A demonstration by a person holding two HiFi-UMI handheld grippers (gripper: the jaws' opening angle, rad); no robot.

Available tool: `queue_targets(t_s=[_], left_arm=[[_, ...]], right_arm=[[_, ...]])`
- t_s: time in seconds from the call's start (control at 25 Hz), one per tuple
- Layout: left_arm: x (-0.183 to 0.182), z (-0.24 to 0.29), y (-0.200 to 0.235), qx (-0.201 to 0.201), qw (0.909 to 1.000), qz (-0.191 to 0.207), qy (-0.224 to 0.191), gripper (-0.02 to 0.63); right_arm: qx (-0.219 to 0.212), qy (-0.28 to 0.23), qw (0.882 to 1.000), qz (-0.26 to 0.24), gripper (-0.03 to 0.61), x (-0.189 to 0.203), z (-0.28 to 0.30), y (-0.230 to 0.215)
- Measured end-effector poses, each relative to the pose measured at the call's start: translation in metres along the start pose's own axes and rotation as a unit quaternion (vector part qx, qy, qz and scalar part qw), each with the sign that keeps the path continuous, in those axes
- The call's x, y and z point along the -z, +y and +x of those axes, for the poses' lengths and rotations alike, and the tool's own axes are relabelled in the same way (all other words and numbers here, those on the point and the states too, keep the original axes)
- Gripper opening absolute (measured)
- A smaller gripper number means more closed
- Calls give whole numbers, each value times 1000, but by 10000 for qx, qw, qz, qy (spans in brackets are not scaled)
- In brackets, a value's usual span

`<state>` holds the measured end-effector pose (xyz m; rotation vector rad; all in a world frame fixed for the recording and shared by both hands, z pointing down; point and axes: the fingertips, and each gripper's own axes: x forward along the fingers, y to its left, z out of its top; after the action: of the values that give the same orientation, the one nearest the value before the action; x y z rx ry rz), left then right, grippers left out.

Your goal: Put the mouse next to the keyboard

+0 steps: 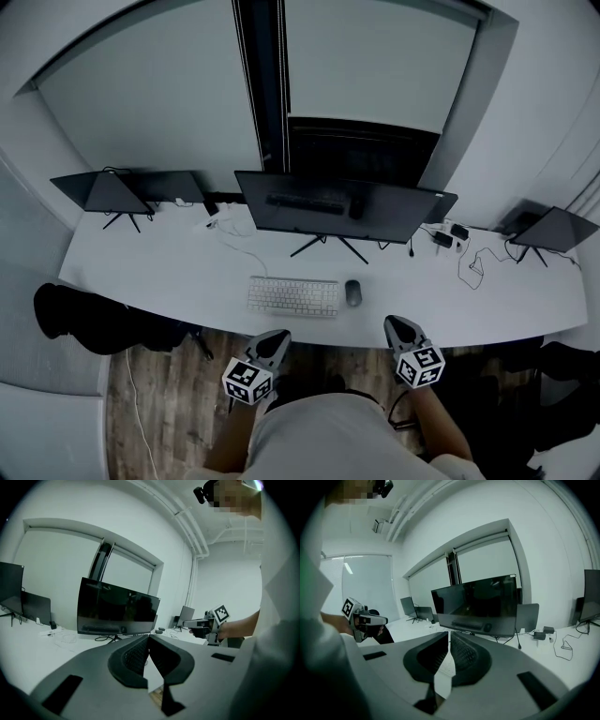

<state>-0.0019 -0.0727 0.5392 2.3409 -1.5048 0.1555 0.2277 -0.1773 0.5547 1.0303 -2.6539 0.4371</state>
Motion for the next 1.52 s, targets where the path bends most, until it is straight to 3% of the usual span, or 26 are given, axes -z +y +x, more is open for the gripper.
queue_targets(t_s=[0.48,0.76,1.52], left_arm=[[-7,-22,30,128,9999,-15,-8,17],[-10,-18,32,216,9997,-53,-45,17],[-11,-14,36,168,9997,-158,-107,17]], right_arm=[[236,-165,9996,64,40,-15,16,22],[169,-166,9997,-21,37,-18,20,30],[192,-144,9997,-48,36,-24,18,22]])
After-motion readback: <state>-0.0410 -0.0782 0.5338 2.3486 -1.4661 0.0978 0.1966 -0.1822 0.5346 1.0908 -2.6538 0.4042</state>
